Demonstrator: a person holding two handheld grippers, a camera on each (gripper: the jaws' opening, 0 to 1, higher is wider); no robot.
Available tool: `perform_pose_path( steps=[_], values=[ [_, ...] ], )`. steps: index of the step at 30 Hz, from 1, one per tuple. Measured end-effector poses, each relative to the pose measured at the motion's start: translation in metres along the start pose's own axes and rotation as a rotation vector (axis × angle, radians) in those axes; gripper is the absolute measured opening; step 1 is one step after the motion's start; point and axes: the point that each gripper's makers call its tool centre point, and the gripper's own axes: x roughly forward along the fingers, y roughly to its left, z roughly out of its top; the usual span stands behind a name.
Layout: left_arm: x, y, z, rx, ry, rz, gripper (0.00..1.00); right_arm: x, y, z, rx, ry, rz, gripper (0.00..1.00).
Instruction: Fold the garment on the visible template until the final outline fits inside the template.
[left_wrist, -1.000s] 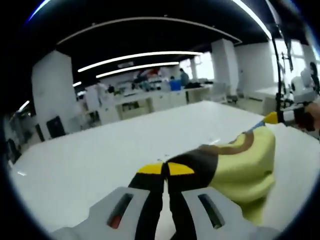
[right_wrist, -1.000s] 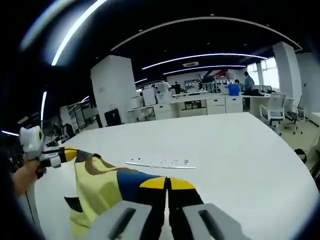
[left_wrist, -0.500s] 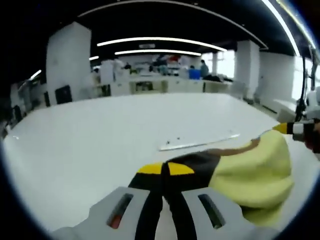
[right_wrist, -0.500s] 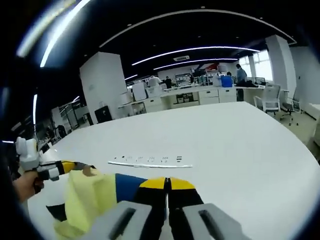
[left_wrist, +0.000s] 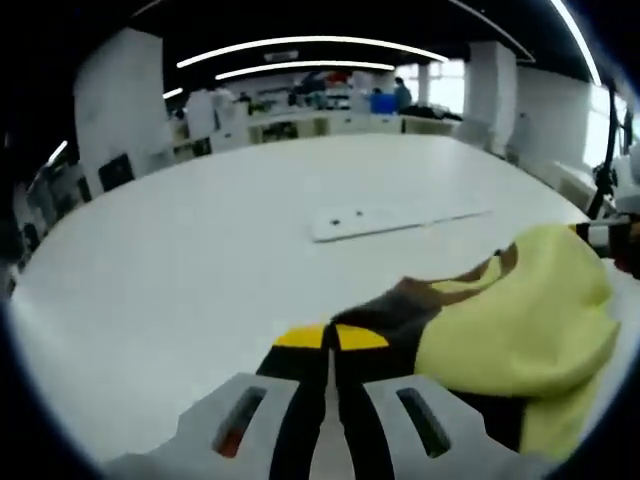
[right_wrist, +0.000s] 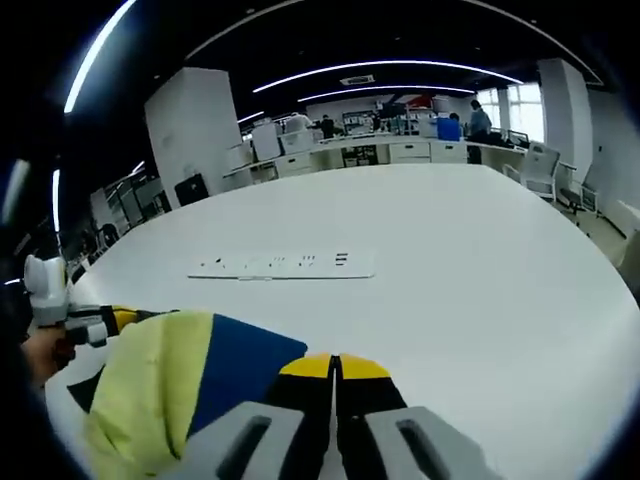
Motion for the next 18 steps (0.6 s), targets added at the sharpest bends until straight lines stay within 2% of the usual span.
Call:
perform_pose_path(
  steps=[2,4,7,10,18],
  values=[
    [-0.002,0.0,0.003,-0.024,-0.016,-0.013,0.05,-0.001,0.003,0.003,-0.003,-0.006,0.005,0.0],
    [-0.005,0.0,0.008,0.005,-0.036,-0.013,0.13,-0.005,0.004,0.007,-0.005,-0.019,0.007,0.0],
    [-0.014,-0.003,0.017,0.0,-0.07,-0.05,0.21,-0.011,0.003,0.012,-0.014,-0.031,-0.002,0.0],
    [-0.023,-0.006,0.025,-0.015,-0.097,-0.086,0.29,-0.019,0.005,0.015,-0.021,-0.03,0.004,0.1],
    [-0.054,-0.016,0.036,0.066,-0.149,-0.167,0.45,-0.042,0.016,0.014,-0.021,-0.011,0.055,0.26]
  ],
)
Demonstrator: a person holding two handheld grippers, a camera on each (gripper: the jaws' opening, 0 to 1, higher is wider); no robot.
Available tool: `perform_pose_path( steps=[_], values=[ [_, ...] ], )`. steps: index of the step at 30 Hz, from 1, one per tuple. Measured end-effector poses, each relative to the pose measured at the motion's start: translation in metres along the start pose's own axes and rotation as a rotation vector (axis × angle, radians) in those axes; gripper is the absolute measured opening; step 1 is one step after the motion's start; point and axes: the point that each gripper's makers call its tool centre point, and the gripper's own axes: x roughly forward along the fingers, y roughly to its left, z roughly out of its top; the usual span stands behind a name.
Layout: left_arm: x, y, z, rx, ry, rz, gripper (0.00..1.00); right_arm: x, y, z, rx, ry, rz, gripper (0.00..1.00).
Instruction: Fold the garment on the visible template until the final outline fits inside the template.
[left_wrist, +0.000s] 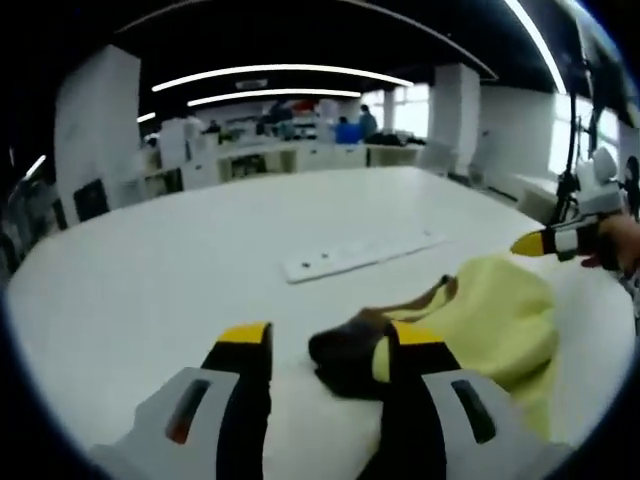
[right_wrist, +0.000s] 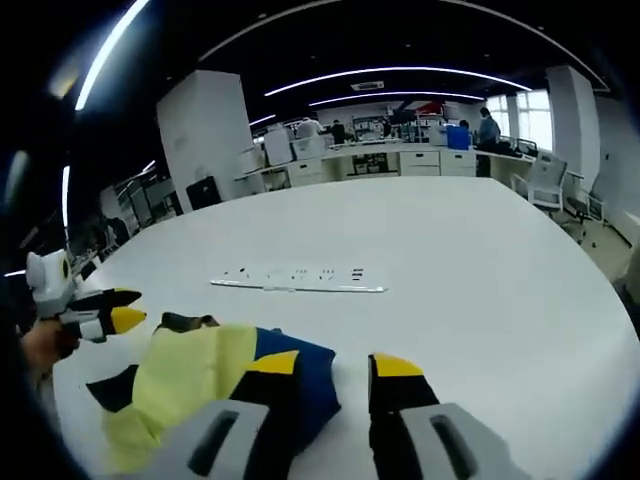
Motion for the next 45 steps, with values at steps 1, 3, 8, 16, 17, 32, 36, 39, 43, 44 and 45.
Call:
perform_pose_path(
  steps=[1,3,8,16,17,32,36,39,43,44,45],
  values=[
    [-0.002,-0.001,0.0,0.016,-0.002,-0.011,0.46,-0.002,0.002,-0.001,0.0,0.004,0.007,0.29],
    [-0.008,-0.005,-0.003,0.05,0.011,-0.04,0.47,-0.008,0.007,-0.004,0.001,0.014,0.029,0.33],
    [-0.02,-0.014,-0.015,0.128,0.034,-0.12,0.49,-0.023,0.016,-0.016,-0.03,0.046,0.056,0.36],
    [-0.035,-0.02,-0.048,0.119,0.116,-0.182,0.42,-0.039,0.024,-0.044,-0.045,0.087,0.068,0.34],
    [-0.036,-0.021,-0.05,0.105,0.121,-0.187,0.41,-0.04,0.025,-0.047,-0.039,0.087,0.069,0.33],
    [-0.024,-0.04,-0.084,0.064,0.213,-0.225,0.27,-0.032,0.047,-0.086,-0.01,0.127,0.091,0.23],
    [-0.023,-0.041,-0.089,0.057,0.23,-0.22,0.21,-0.028,0.053,-0.093,0.007,0.134,0.102,0.19],
    [-0.023,-0.04,-0.09,0.067,0.234,-0.212,0.2,-0.025,0.053,-0.096,0.005,0.136,0.094,0.15],
    [-0.024,-0.038,-0.088,0.069,0.227,-0.199,0.13,-0.023,0.054,-0.097,0.001,0.129,0.091,0.05],
    [-0.024,-0.038,-0.088,0.058,0.229,-0.195,0.12,-0.023,0.053,-0.098,-0.02,0.128,0.085,0.02],
    [-0.024,-0.038,-0.089,0.058,0.229,-0.198,0.11,-0.022,0.053,-0.098,-0.024,0.129,0.082,0.0]
  ],
)
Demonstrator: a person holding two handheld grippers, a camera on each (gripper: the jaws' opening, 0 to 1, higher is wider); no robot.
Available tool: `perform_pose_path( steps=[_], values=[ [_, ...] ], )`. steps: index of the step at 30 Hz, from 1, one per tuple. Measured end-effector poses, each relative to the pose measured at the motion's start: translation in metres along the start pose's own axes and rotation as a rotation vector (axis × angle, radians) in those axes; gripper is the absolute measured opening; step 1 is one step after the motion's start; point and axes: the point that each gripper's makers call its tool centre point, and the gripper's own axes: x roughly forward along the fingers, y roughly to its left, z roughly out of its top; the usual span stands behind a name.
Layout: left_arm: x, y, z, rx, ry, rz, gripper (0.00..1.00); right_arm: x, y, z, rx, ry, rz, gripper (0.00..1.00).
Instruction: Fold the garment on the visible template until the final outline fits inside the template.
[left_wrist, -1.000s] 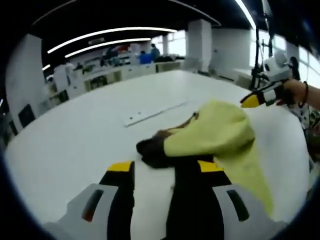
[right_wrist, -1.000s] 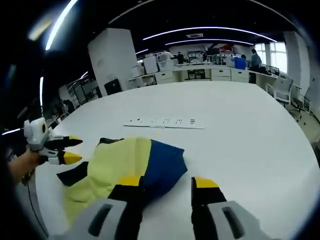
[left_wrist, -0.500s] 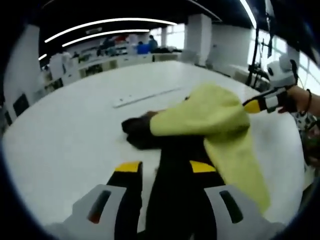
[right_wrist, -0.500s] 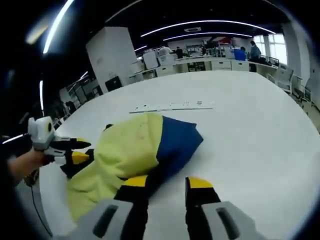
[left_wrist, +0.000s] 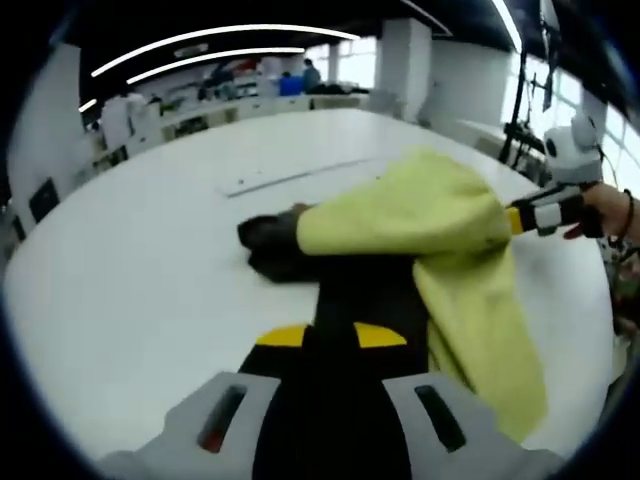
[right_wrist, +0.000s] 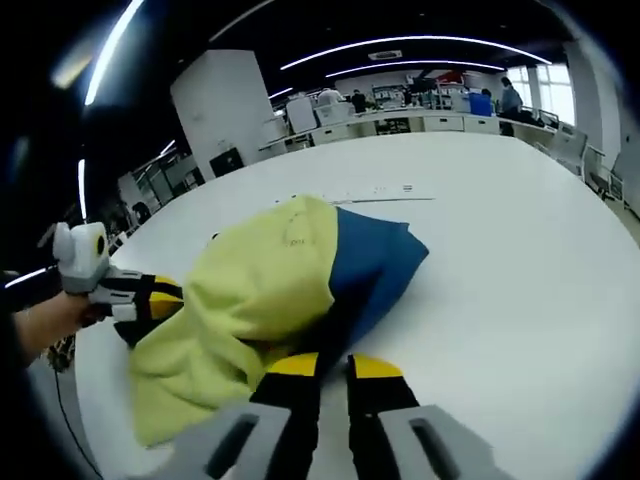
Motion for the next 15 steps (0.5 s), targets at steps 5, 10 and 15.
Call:
perform_pose_path(
  steps=[5,10,15],
  values=[
    [-0.006,-0.003,0.002,0.018,-0.011,0.022,0.06,-0.001,0.0,0.0,-0.025,0.003,0.0,0.0],
    [-0.013,0.0,0.013,0.006,-0.055,0.031,0.04,-0.005,0.001,0.003,-0.035,-0.005,0.008,0.0],
    [-0.017,0.0,0.018,0.015,-0.064,0.041,0.03,-0.01,0.003,0.01,-0.044,-0.021,0.018,0.0]
  ],
)
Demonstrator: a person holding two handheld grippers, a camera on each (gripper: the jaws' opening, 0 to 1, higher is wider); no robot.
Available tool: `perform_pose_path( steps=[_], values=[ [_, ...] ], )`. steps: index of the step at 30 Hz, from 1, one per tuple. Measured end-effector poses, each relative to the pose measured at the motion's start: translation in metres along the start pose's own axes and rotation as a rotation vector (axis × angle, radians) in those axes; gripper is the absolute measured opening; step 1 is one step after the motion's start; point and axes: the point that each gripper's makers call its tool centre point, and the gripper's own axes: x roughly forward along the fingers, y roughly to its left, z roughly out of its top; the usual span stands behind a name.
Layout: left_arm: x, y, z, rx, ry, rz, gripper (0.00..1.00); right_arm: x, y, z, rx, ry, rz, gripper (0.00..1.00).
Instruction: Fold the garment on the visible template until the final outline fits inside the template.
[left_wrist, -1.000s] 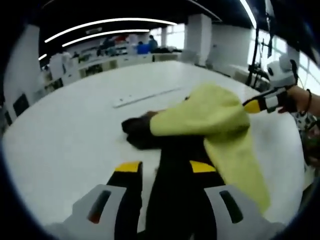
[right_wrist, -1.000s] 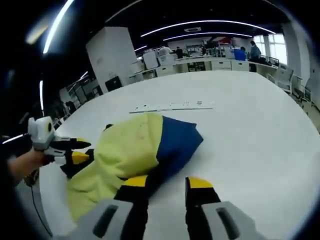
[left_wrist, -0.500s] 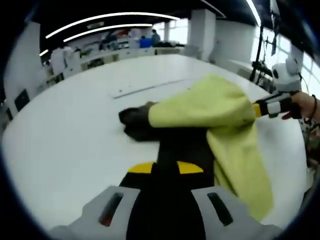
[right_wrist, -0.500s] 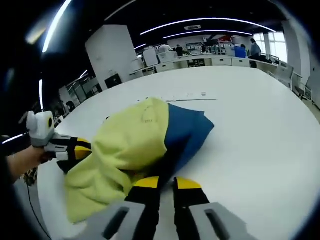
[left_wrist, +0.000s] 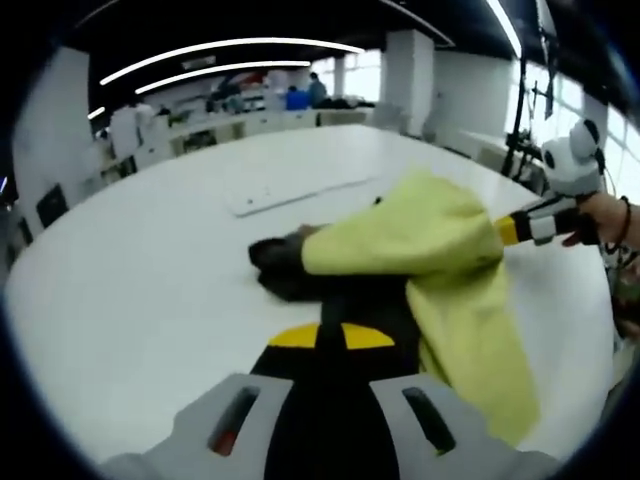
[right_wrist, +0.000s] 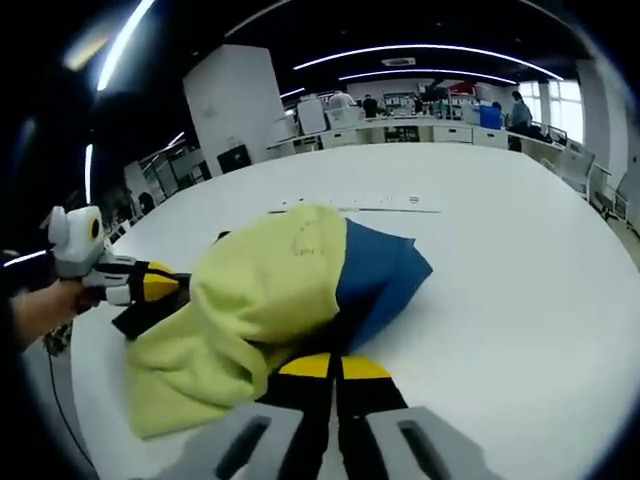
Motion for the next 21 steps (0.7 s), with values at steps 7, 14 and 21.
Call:
perform_pose_path(
  steps=[7,14,21],
  values=[
    [-0.005,0.001,0.004,-0.013,-0.007,0.003,0.0,-0.004,0.0,0.004,-0.003,-0.009,0.008,0.0],
    [-0.009,0.004,0.009,-0.019,-0.017,0.019,0.0,-0.014,-0.004,0.01,-0.005,-0.014,0.007,0.0],
    [-0.022,0.022,0.013,-0.072,-0.053,0.058,0.0,-0.026,-0.02,0.013,-0.021,-0.014,-0.031,0.0]
  ],
)
